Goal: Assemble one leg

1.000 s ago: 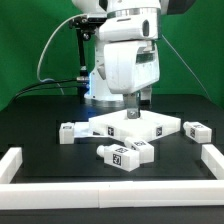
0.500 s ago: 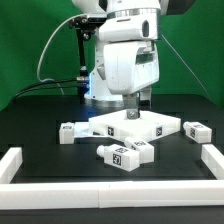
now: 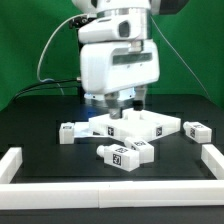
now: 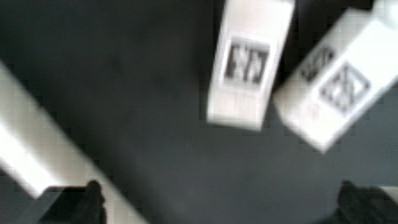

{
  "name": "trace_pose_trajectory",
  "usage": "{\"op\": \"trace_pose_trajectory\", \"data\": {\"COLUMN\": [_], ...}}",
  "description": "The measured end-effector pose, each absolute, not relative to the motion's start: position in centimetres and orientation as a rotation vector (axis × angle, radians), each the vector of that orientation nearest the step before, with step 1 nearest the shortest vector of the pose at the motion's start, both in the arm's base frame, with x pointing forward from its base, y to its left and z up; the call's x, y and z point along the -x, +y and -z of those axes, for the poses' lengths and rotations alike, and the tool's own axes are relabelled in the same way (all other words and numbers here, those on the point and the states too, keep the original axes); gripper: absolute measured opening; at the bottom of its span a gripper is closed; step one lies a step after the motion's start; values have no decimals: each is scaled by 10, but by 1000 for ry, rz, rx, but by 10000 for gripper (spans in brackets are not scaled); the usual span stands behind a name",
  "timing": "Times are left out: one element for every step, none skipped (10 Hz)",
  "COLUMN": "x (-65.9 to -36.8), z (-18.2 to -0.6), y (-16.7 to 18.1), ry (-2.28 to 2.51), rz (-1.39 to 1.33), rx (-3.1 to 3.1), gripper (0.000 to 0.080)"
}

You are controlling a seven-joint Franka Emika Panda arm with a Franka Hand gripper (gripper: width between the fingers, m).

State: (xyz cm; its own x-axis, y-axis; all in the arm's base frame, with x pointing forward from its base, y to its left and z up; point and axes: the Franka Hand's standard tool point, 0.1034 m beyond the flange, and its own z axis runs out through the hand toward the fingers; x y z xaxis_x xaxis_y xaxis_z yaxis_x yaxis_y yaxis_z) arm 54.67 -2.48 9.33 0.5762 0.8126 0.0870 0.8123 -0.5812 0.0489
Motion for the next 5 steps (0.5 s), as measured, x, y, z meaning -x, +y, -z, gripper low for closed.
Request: {"op": "trace_pose_trajectory", "data": {"x": [-545,-545,-545,-545,-543], "z": [-91,-91,-91,-90,-86], "y": [-34,-33,-33,-34,-37], "ry": [1449,1444,1443,1442,1423], "rz": [-147,-147,-146,-145,-138], "rx": [-2780,-2781,-2782,-2783,-2795], "gripper": [650,650,650,649,649]}}
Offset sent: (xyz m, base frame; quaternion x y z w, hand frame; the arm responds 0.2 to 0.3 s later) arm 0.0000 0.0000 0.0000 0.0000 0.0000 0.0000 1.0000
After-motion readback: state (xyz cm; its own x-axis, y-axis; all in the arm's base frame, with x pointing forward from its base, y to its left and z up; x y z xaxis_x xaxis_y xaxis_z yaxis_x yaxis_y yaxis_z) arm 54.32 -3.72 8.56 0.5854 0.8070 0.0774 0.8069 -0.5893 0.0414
